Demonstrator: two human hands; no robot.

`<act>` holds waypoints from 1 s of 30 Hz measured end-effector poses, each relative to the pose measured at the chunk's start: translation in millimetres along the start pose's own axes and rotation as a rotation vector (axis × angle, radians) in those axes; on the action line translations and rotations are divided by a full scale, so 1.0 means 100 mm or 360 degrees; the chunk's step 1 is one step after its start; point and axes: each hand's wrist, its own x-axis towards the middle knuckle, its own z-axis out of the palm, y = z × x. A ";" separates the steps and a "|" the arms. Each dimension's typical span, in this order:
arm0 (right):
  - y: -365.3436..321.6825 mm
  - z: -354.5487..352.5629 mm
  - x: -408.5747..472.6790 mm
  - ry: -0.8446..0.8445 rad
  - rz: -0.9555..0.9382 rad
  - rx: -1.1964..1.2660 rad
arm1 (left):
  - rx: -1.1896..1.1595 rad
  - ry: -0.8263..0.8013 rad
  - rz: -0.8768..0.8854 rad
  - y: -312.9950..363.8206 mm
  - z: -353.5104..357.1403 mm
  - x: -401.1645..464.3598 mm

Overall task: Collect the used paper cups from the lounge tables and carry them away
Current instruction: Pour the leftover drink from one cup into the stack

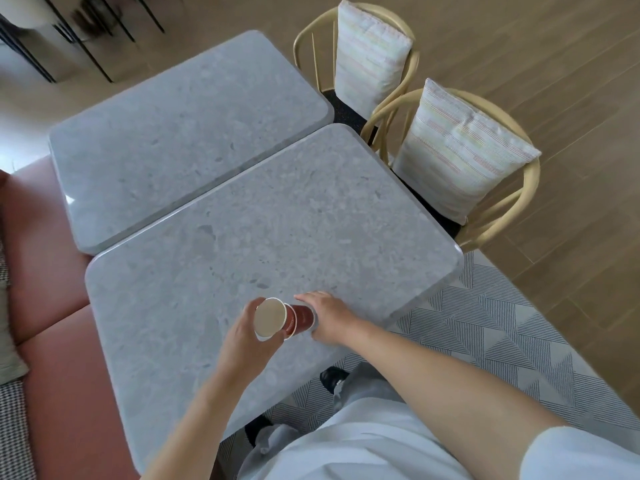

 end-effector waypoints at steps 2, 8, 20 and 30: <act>-0.02 0.00 0.01 -0.0033 -0.0013 0.0015 | -0.0010 -0.0003 -0.0021 0.00 0.00 -0.02; -0.07 0.08 0.01 -0.0031 -0.0055 0.0030 | -0.0022 -0.0018 -0.0064 -0.03 0.01 -0.07; -0.07 0.21 -0.08 0.0094 -0.0104 -0.0040 | -0.0012 -0.0074 -0.0135 -0.03 0.06 -0.09; -0.11 0.24 -0.09 0.0132 -0.0105 0.0077 | 0.0078 -0.0140 -0.0181 -0.05 0.10 -0.09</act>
